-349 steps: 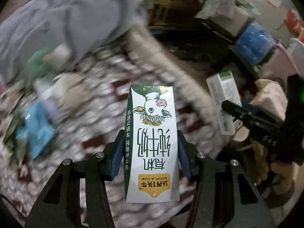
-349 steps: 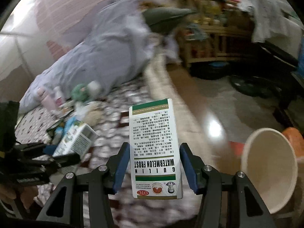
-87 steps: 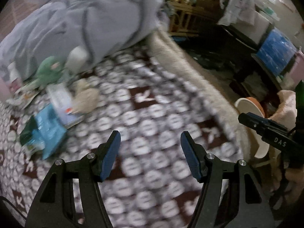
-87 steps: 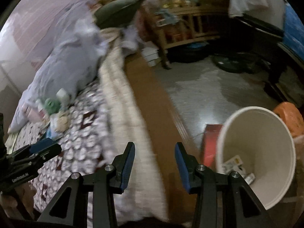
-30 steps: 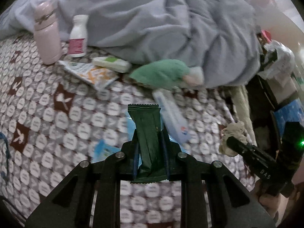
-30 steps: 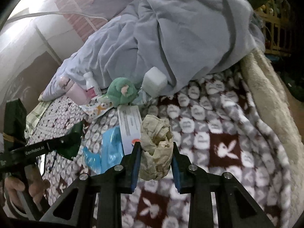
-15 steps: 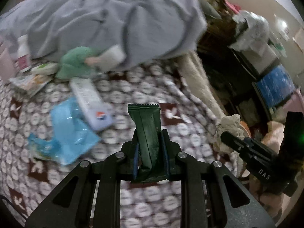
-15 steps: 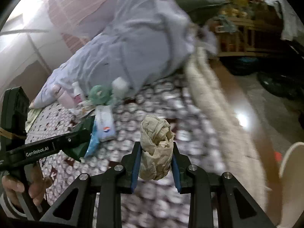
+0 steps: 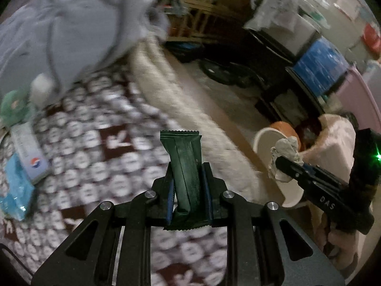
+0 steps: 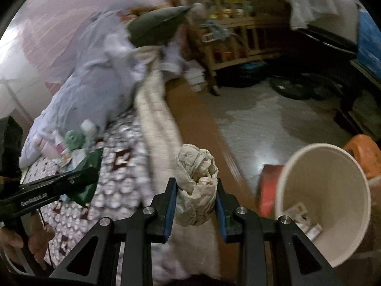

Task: Collect trash
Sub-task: 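Carry the paper with the right tool while the left tool carries the green wrapper to the bucket, then open both tools to drop the paper and wrapper into the bucket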

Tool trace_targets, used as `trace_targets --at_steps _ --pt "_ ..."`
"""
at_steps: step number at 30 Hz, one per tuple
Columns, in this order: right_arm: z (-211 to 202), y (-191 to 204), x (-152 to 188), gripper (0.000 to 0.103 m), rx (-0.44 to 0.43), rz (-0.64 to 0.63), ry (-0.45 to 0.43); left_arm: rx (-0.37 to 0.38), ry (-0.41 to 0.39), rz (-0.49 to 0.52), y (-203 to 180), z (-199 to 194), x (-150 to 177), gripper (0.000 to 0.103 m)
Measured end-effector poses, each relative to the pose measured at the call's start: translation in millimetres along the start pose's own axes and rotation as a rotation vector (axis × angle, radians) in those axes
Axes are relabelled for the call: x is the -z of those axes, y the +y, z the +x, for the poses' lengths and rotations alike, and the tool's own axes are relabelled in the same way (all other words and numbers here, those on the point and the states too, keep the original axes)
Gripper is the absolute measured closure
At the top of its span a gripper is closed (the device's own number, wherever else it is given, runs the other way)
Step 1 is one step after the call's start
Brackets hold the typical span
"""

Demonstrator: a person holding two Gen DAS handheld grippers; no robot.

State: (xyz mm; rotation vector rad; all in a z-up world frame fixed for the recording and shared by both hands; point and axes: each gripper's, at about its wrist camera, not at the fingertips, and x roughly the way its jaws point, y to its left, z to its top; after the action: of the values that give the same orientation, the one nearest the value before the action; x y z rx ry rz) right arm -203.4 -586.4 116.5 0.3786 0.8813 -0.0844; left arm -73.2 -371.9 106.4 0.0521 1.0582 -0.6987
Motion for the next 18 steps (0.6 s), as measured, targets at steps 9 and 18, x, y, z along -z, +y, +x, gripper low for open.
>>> trace_targets --at_steps 9,18 --pt "-21.5 -83.9 10.8 0.075 0.134 0.113 -0.007 0.132 0.065 0.095 -78.6 40.9 -10.7 0.085" --pt "-27.6 -145.6 23.4 0.075 0.194 0.219 0.014 0.244 0.138 0.151 -146.6 86.5 -19.4 0.085"
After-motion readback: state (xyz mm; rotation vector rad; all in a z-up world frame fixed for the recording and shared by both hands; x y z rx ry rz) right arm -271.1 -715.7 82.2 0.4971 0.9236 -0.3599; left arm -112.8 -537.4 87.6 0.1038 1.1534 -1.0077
